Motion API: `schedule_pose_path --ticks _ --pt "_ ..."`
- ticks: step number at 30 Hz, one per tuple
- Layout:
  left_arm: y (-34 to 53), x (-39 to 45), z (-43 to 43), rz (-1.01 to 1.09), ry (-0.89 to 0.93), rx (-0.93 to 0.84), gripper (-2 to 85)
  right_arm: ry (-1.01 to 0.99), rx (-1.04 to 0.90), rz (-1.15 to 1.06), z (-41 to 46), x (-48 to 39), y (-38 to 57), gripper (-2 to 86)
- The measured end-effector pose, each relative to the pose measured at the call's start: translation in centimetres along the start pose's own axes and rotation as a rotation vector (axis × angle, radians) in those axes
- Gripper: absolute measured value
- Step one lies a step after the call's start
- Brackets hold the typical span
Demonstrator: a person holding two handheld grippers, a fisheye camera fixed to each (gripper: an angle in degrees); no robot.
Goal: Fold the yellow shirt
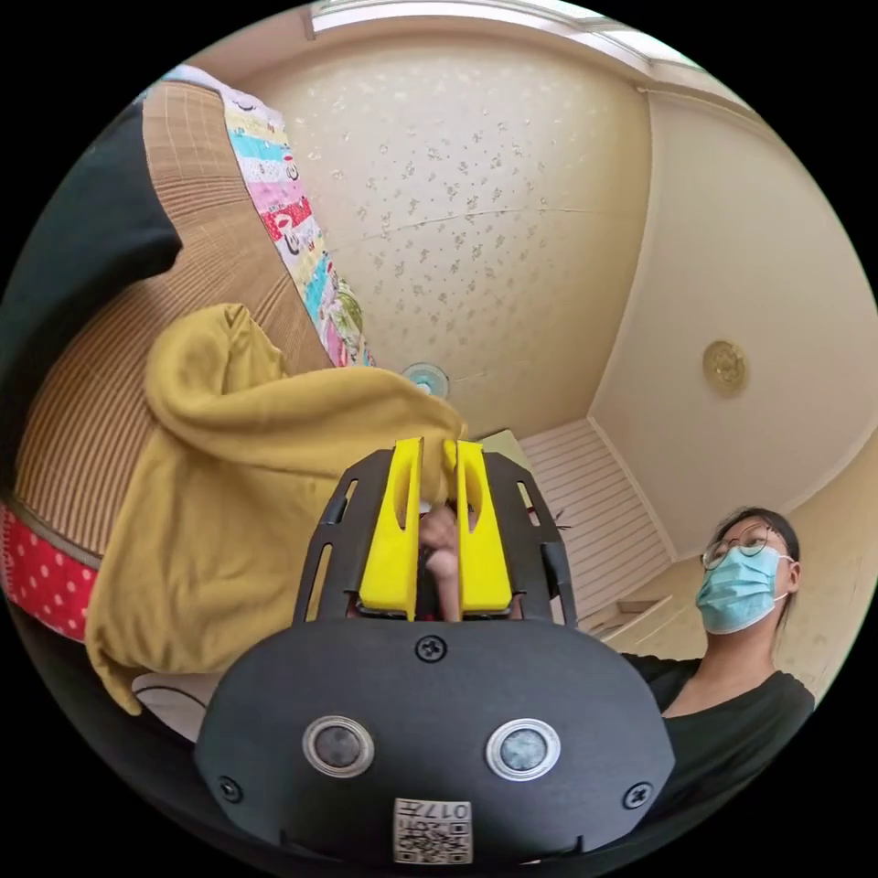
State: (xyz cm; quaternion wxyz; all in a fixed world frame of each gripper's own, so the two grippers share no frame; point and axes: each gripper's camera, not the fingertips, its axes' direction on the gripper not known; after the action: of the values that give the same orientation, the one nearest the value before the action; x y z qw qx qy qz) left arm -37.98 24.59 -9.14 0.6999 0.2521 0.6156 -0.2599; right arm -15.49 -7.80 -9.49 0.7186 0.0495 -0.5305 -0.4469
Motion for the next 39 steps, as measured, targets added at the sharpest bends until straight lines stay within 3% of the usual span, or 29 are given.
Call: schedule_pose_path --ticks 5,9,14,24,29,31,35,39 --pt "2.5 -1.6 2.5 0.019 -0.288 -0.151 6.6 0.238 -0.224 -0.026 1.2 -4.0 -13.8 3.2" --pt "4.3 -4.4 6.0 -0.087 -0.206 -0.225 6.5 -0.076 -0.055 -0.223 3.2 -9.1 -20.2 3.2" --pt "0.9 -4.6 8.3 -0.007 -0.266 -0.18 6.6 -0.267 0.077 -0.218 4.6 -9.5 -22.4 3.3" --pt "-9.3 -8.7 11.9 -0.077 -0.314 0.024 8.0 -0.103 -0.007 -0.262 8.1 -5.1 -27.2 3.1" --pt "-11.5 -10.9 10.7 -0.073 -0.303 0.112 7.2 -0.144 0.131 -0.372 3.0 -2.7 -28.3 2.8" --pt "-12.3 -11.1 10.5 -0.022 -0.336 0.116 6.5 -0.069 0.154 -0.405 1.3 -1.3 -25.6 2.7" --pt "-11.6 -12.6 10.9 -0.028 -0.427 0.051 8.7 0.162 0.153 -0.2 1.5 3.7 -19.1 2.6" --pt "-8.4 -13.7 10.6 -0.051 -0.438 0.018 8.8 0.315 0.066 0.259 3.7 13.9 -10.5 2.5"
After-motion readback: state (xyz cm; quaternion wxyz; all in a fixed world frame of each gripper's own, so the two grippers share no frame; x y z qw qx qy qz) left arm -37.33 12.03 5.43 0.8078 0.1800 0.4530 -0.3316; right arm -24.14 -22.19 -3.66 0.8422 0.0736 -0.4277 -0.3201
